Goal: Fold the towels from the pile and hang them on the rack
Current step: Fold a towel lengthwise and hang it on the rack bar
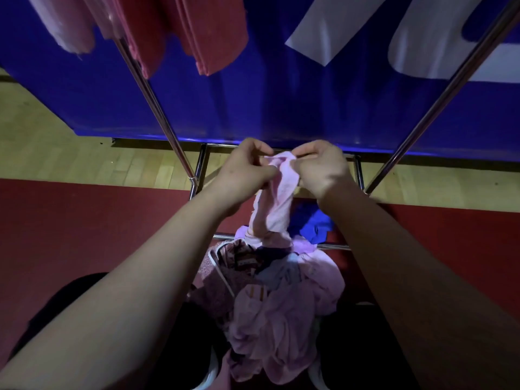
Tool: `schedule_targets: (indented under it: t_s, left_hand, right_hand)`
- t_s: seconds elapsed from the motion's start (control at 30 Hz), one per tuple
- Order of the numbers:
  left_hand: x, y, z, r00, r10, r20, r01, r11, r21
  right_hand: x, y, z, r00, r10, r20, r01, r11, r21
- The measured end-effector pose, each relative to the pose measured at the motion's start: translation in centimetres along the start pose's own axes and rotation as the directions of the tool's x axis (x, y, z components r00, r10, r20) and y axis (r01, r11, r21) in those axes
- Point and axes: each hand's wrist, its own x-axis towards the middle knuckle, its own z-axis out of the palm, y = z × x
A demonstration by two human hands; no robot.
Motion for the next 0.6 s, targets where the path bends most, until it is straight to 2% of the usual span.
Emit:
schedule_targets:
  t_s: [0.1,0.2,0.23,0.27,0.33,0.4,0.43,0.47,0.5,0.6]
  left_hand:
    - [0.8,0.1,-1.4,0.972,0.057,-0.23,-0.02,0.987,0.159]
    - [1.0,-0.2,-2.4,0.916,0.111,-0.385,0.037,0.933,0.357]
    - [0.9,-0.2,-2.3,0.923,0.105,-0.37,0.048,0.923,0.381]
    - [0.6,0.1,-1.9,0.952,0.082,-0.296,0.038,0.925,0.377]
    - [-0.6,0.7,-0.8,1.0,0.012,0.021,-0.018,0.947,0.32]
    - [-1.7,0.9,0.5,0.941,-0.047,0.335,-0.069,0.943,0.326]
    - [-2.1,0.5,1.1,0.904,-0.057,0.423,-0.092,0.942,0.322]
    - [-2.3,0.0,1.8,0.895,-0.055,0.443,-0.104,0.939,0.327]
    - [-2.2,-0.7,2.2,0.912,-0.057,0.405,-0.095,0.934,0.344]
    - [-1.6,-1.1,2.3,0.984,-0.026,0.177,-0.03,0.952,0.304]
  right_hand:
    - [0.7,-0.6,-1.0,0.98,-0.079,-0.185,0.088,0.995,0.043]
    - [0.8,-1.4,-2.0,0.987,-0.019,-0.158,0.049,0.981,0.188]
    - [0.5,-1.8,-2.1,0.995,0.016,-0.103,0.009,0.971,0.237]
    - [0.3,-2.1,-2.0,0.998,0.046,-0.049,-0.029,0.956,0.293]
    - [-0.4,-2.7,-1.7,0.997,0.07,0.036,-0.079,0.917,0.39]
    - [-1.0,-3.2,-1.5,0.991,0.068,0.116,-0.116,0.869,0.481]
    - [-1.2,-3.4,-1.3,0.986,0.061,0.153,-0.132,0.847,0.514]
    - [-1.4,-3.6,-1.2,0.982,0.051,0.184,-0.146,0.821,0.551]
    - [-1.5,-3.8,-1.2,0.977,0.046,0.21,-0.162,0.798,0.581]
    - [-1.5,-4.1,-1.2,0.971,0.007,0.239,-0.163,0.751,0.64]
